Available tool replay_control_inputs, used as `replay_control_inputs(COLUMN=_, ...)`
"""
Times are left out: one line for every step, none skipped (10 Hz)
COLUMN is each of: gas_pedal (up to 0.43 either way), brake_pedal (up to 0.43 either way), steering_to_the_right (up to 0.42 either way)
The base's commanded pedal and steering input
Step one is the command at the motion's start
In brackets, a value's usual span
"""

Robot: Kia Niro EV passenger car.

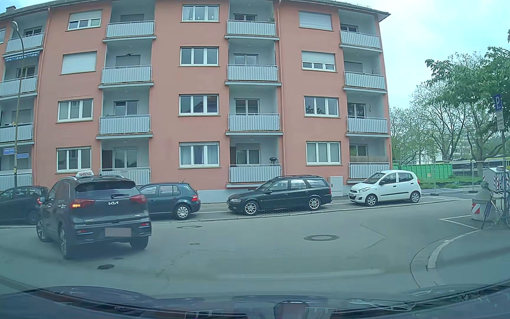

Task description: Follow the waypoints while adhering to traffic rules and regulations

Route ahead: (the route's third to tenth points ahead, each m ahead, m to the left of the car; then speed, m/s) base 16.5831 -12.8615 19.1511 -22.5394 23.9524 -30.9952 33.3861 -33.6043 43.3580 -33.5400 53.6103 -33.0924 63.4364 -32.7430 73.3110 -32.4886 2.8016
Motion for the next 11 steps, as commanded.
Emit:
replay_control_inputs(gas_pedal=0.028, brake_pedal=0.000, steering_to_the_right=0.004)
replay_control_inputs(gas_pedal=0.020, brake_pedal=0.000, steering_to_the_right=0.004)
replay_control_inputs(gas_pedal=0.000, brake_pedal=0.000, steering_to_the_right=0.009)
replay_control_inputs(gas_pedal=0.000, brake_pedal=0.000, steering_to_the_right=0.016)
replay_control_inputs(gas_pedal=0.000, brake_pedal=0.000, steering_to_the_right=0.021)
replay_control_inputs(gas_pedal=0.000, brake_pedal=0.000, steering_to_the_right=0.024)
replay_control_inputs(gas_pedal=0.000, brake_pedal=0.000, steering_to_the_right=0.026)
replay_control_inputs(gas_pedal=0.000, brake_pedal=0.000, steering_to_the_right=0.028)
replay_control_inputs(gas_pedal=0.000, brake_pedal=0.000, steering_to_the_right=0.031)
replay_control_inputs(gas_pedal=0.000, brake_pedal=0.000, steering_to_the_right=0.036)
replay_control_inputs(gas_pedal=0.000, brake_pedal=0.000, steering_to_the_right=0.044)
